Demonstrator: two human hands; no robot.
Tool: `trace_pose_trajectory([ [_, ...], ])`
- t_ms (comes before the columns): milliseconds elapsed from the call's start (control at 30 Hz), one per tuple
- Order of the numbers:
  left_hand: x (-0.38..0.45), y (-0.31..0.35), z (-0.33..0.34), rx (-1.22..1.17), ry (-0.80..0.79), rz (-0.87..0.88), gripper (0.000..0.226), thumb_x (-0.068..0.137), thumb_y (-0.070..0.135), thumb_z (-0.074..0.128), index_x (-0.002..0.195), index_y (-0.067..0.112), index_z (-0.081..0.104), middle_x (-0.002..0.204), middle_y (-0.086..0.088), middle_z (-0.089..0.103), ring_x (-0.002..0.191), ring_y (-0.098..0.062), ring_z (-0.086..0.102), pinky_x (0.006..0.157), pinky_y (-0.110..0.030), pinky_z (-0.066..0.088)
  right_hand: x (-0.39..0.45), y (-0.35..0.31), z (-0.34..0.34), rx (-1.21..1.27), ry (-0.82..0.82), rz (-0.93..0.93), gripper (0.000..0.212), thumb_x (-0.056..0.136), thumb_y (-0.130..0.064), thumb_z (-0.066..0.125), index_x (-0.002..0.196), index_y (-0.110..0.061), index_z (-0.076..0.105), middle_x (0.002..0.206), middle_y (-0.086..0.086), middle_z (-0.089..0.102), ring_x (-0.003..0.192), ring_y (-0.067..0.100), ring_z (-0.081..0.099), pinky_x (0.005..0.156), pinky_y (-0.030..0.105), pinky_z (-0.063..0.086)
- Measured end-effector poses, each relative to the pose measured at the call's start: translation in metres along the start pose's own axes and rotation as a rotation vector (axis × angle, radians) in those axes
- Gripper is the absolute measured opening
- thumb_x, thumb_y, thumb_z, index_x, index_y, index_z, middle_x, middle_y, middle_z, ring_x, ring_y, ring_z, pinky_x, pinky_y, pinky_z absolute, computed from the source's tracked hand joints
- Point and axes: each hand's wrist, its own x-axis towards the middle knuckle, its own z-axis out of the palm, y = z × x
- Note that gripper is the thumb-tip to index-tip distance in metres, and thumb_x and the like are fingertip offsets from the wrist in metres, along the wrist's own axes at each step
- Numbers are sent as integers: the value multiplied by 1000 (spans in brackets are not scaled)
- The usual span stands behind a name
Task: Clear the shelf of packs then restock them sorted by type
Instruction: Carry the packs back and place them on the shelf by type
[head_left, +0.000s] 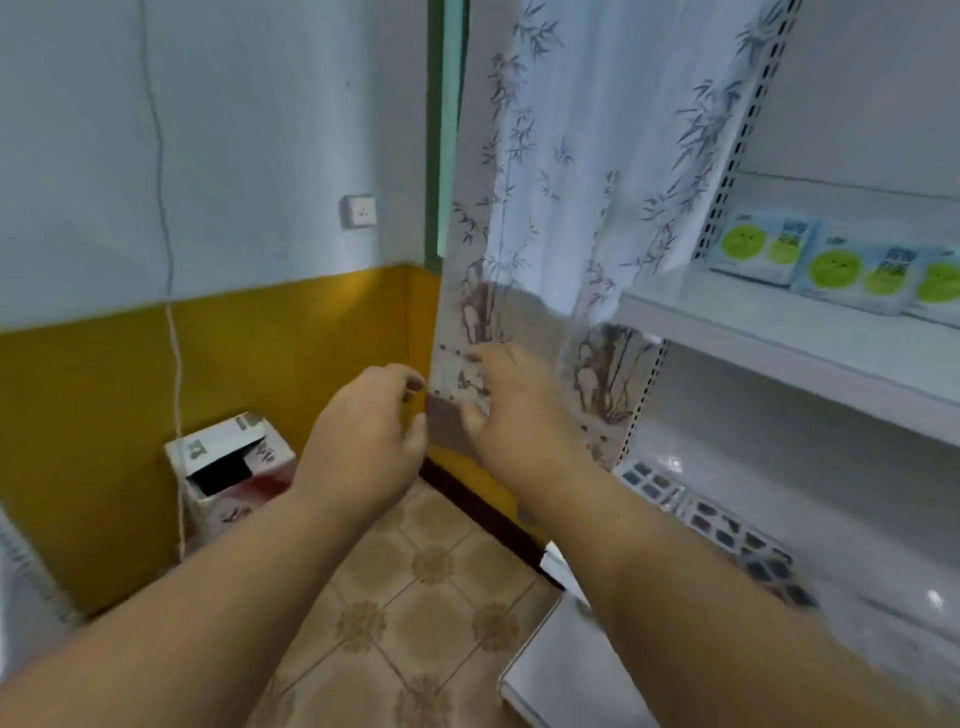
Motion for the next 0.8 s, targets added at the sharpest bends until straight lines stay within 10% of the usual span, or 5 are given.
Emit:
trace_pose_trajectory([
  [533, -370, -357, 195, 78, -375, -848, 29, 85, 15, 64, 114, 19, 61, 108, 1, 62, 94, -21, 60, 81, -35, 50, -297, -36, 470, 206, -1053, -82, 47, 91, -34, 62, 135, -22, 49, 131, 3, 49, 117, 24, 50, 94, 38, 45],
  [800, -524, -454, 384, -81, -500, -1096, 28, 90, 17, 60, 117, 22, 58, 111, 3, 59, 98, -16, 59, 77, -27, 42, -461, 55, 645, 166, -1205, 106, 43, 89, -31, 65, 130, -23, 53, 126, 1, 51, 114, 20, 53, 86, 32, 43],
])
